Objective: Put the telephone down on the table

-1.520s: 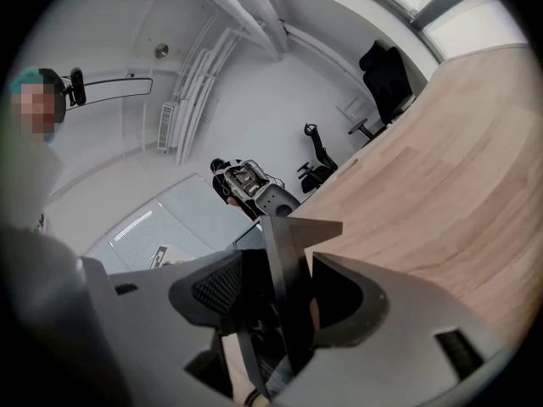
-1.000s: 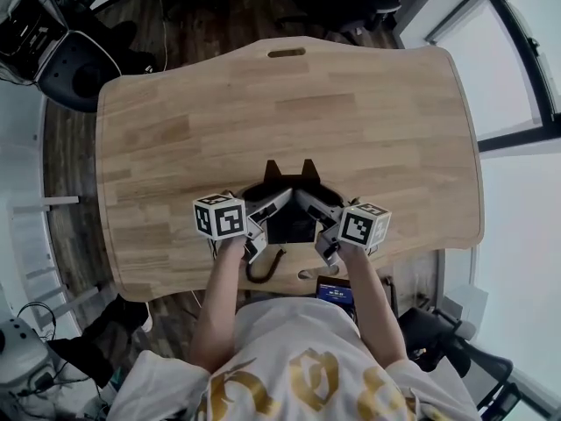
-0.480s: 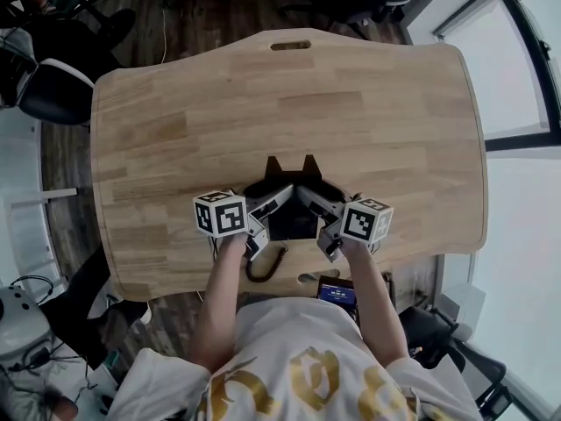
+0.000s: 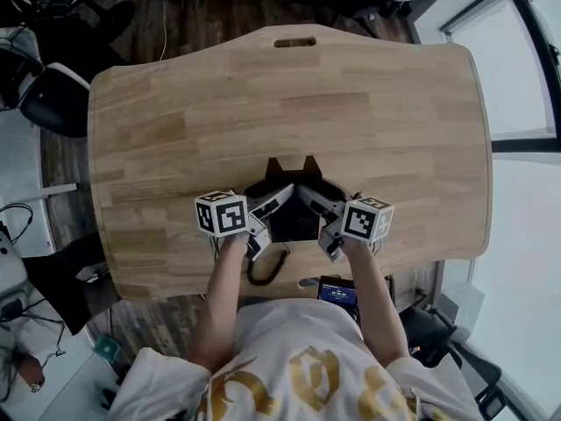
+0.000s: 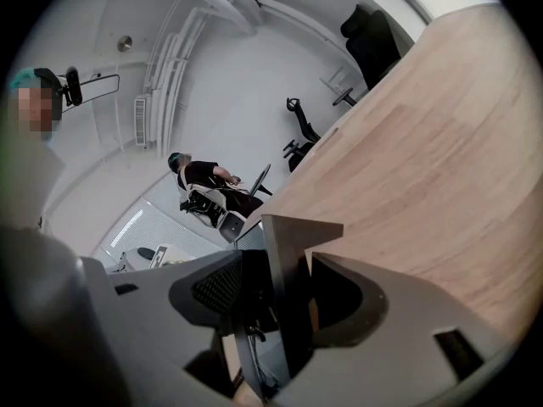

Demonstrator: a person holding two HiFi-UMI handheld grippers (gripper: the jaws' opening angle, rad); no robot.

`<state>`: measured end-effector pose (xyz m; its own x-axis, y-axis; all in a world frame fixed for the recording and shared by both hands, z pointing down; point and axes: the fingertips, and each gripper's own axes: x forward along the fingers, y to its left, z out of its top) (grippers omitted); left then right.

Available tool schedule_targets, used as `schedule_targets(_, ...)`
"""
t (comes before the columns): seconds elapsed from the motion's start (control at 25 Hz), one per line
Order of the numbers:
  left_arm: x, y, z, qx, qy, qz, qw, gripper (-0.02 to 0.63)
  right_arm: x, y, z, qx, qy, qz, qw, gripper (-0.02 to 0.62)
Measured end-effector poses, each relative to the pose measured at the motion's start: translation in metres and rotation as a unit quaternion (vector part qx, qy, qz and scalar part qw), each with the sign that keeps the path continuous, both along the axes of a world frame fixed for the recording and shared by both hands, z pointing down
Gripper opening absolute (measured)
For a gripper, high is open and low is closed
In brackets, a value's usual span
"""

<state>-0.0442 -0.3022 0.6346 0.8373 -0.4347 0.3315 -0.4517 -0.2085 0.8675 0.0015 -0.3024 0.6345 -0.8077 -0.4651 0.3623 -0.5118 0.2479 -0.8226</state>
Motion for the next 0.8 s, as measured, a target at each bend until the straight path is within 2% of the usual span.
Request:
schedule_targets(0.36,-0.004,-0.012,0.011,-0.019,0.004,-0.017,0.9997,0.242,-0.003,-0.012,0.01,-0.011,0.005,-0.001,1.0,0.23)
schedule_targets(0.68,-0.003,-0.013,0.012,-0.015,0.017,-0.016,0.9996,0.242,-0.003,-0.014,0.011,-0.01,-0.009,0.003,1.0,0.232)
schedule_targets(0.8,-0.005,-0.013,0.015,-0.02,0.012,-0.02,0.9995,0.268,-0.002,-0.013,0.012,-0.008,-0.011,0.005,1.0,0.232)
